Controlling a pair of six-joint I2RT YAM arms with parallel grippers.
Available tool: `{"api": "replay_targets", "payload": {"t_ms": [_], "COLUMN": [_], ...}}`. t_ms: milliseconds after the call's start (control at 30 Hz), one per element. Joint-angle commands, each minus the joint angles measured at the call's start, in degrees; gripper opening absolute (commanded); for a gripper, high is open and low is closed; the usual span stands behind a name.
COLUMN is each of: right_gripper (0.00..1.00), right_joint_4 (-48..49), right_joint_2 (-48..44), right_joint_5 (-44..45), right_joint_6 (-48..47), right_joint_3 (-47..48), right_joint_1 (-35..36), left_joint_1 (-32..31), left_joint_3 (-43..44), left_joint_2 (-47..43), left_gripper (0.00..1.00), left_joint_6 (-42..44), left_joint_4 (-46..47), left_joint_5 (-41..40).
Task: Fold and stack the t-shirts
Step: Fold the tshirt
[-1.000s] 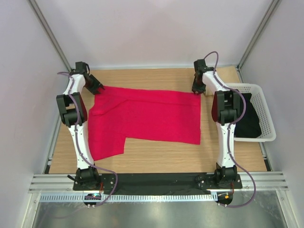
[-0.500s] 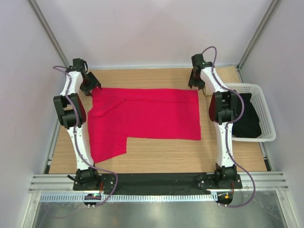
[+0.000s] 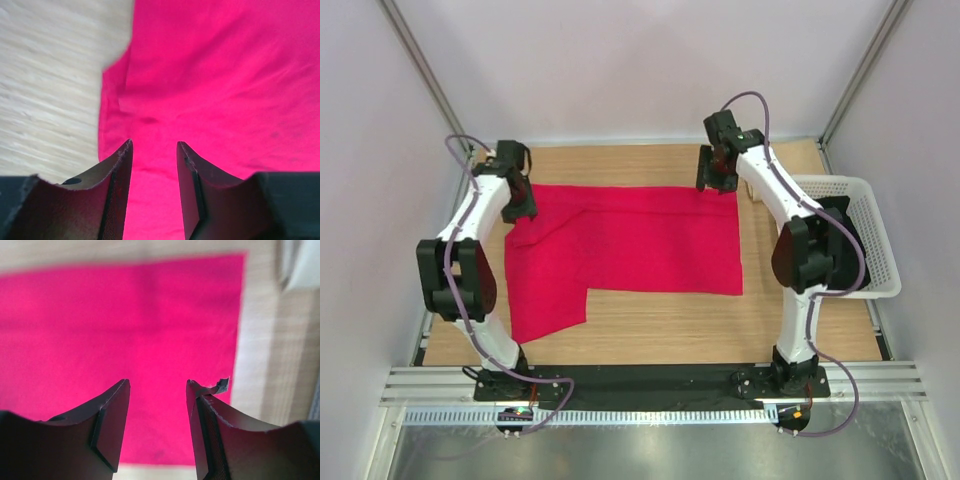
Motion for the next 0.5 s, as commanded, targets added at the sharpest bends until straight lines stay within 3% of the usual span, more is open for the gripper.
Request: {"api": "replay_targets", "payload": {"t_ms": [0,167,467], "right_gripper": [0.56,0.56,0.56], "right_joint_4": [3.1,6.4,7.6], "right_joint_2": [-10.8,-19.4,-26.3], "right_joint_5": [-5.4,-8.0,-8.3], "right_joint_6": [0.8,1.9,1.6], "right_joint_3": [-9.4,-21.5,-32.6], "right_joint_1": [4.9,8.3,9.3], "left_joint_1": [-3.7,-6.9,-7.3], "left_joint_3": [-6.6,-10.7,-5.1], "left_joint_2": [-1.5,-0.4,7.6], "left_gripper": [0.41,0.47,0.46], "left_joint_6": [2.4,3.3,2.6], "left_joint_4": [1.9,4.3,3.1], "left_joint_5": [-4.9,-6.2,-8.4]}}
